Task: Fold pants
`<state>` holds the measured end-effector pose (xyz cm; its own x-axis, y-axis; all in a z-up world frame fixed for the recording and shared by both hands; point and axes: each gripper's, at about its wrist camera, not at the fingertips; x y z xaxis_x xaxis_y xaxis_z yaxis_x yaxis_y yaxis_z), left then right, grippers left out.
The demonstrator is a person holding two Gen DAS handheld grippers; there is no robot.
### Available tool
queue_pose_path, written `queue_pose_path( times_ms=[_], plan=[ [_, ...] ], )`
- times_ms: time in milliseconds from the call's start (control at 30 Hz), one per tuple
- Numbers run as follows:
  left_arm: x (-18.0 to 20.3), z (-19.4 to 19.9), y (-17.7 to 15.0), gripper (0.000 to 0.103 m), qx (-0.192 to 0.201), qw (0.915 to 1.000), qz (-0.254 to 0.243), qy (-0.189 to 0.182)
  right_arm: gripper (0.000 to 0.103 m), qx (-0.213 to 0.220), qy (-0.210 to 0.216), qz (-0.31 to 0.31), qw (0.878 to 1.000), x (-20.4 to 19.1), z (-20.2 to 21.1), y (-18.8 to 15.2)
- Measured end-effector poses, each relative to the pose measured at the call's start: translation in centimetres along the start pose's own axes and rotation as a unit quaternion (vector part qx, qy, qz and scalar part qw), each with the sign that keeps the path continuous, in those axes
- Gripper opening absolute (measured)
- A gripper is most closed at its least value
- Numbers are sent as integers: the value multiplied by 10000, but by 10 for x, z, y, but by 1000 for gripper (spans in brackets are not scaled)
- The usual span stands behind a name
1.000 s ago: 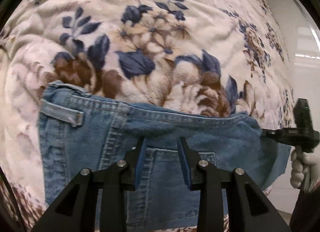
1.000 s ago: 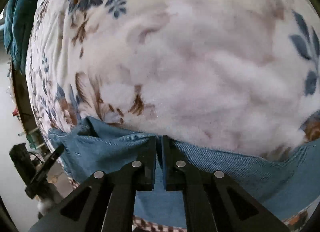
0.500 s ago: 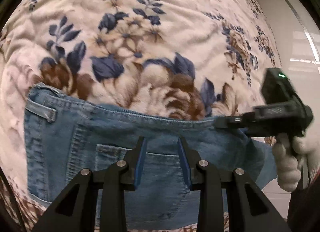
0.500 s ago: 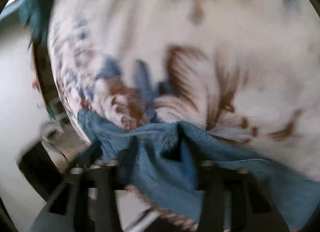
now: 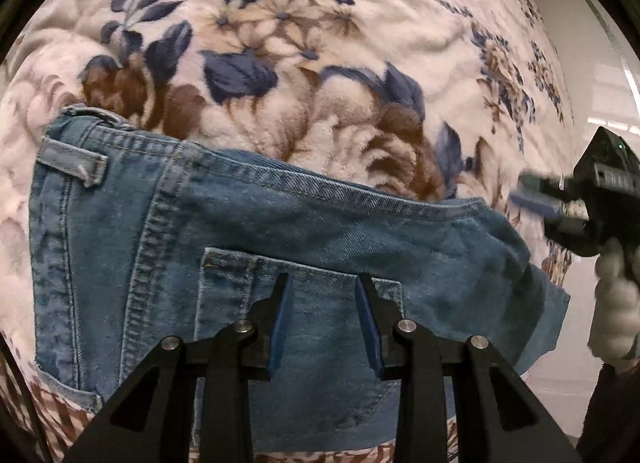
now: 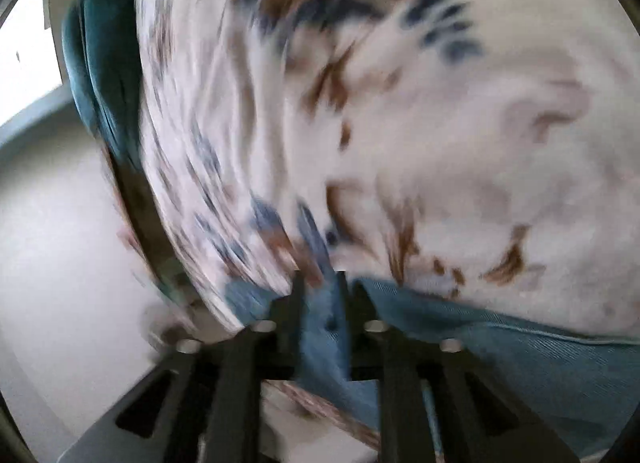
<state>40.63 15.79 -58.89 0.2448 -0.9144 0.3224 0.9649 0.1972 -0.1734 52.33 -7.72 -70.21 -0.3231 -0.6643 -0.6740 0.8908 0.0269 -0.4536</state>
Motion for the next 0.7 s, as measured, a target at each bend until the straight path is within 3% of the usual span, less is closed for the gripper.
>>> queue_pose_path(
  times_ms=[67,100,167,233,300,333,367,433,533,600,700],
  plan=[
    [0,5,0,30,39,10000,52,-10,38,-273,-934,475,9941,-19,-11,-9],
    [1,9,-1,30,66,9999,64,-43,38,-161,-1804,874,9796,-35,-14,-20],
    [3,14,-2,30,136,9999,33,-56,38,357,-2314,1454,9613,-58,-3,-40],
    [9,17,-5,30,186,9998,-102,-3,38,192,-1985,1733,9645,-68,-2,-48],
    [18,13,-5,30,213,9996,-184,42,36,-571,-1399,1618,9752,-62,-21,-52],
    [22,10,-5,43,216,9996,-204,34,35,-666,-1356,1550,9763,-55,-26,-52],
    [26,7,-4,59,201,9996,-219,27,32,-597,-1481,1488,9759,-48,-34,-49],
    [32,0,-4,61,186,9995,-235,12,19,-349,-1642,1247,9779,-32,-45,-33],
    [44,-3,-2,65,429,9983,-361,184,7,424,-1485,705,9855,-8,-33,-8],
    [51,-4,-1,79,620,9966,-444,297,7,740,-1564,660,9827,-3,-23,-3],
    [62,-6,1,93,782,9946,-579,361,7,682,-1449,639,9850,3,-21,-2]
  ],
)
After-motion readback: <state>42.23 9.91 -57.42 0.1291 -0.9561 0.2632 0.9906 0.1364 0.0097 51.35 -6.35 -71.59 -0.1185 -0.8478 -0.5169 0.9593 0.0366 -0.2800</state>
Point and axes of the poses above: each gripper's, at about its wrist camera, not at the fingertips, and z roughly against the way its jaws point, x to its right, y to its top, and after that the axes turned 5 degrees about -x, right-handed
